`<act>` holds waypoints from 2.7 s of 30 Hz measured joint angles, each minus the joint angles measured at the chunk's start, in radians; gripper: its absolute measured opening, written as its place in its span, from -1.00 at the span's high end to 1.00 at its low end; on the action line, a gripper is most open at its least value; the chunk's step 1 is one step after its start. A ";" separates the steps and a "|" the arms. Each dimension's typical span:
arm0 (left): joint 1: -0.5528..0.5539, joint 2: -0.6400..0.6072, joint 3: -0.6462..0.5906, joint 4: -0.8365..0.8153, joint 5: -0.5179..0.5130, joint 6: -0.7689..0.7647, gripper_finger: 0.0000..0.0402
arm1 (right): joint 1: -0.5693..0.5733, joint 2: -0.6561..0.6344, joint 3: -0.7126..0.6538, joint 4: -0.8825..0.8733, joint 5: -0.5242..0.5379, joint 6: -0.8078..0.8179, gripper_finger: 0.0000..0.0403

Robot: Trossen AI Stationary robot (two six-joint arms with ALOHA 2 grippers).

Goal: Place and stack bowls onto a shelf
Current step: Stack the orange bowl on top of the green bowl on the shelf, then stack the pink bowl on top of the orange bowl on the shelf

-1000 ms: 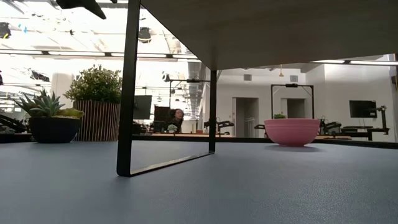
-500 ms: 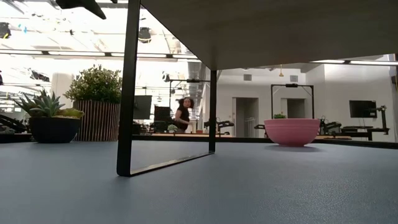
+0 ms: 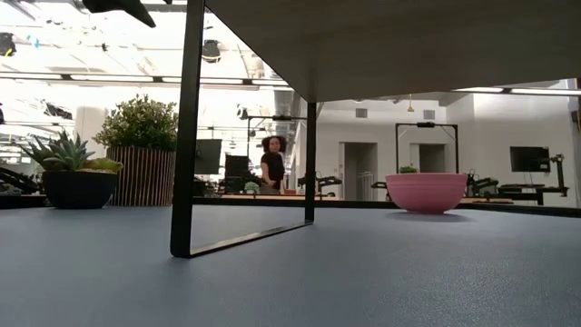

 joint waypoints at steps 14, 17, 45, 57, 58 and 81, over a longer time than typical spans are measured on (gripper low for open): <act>0.000 0.000 0.001 0.058 -0.001 0.064 -0.21 | -0.431 0.000 0.254 -0.032 0.242 -0.535 0.31; 0.000 0.000 0.001 0.058 -0.001 0.072 -0.21 | -0.589 0.017 0.248 -0.116 0.242 -0.647 0.31; 0.000 0.000 0.001 0.035 0.005 0.102 -0.21 | -1.295 0.504 -0.271 0.369 0.046 -1.463 -0.17; 0.000 -0.001 0.001 -0.013 0.006 0.102 -0.21 | -1.365 0.671 -0.271 0.427 -0.002 -1.510 -0.12; 0.000 -0.001 0.001 -0.020 0.006 0.102 -0.21 | -1.366 0.674 -0.271 0.424 -0.002 -1.501 -0.07; 0.000 -0.001 0.000 -0.006 0.005 0.117 -0.21 | -1.192 0.329 0.019 0.293 -0.025 -1.428 0.88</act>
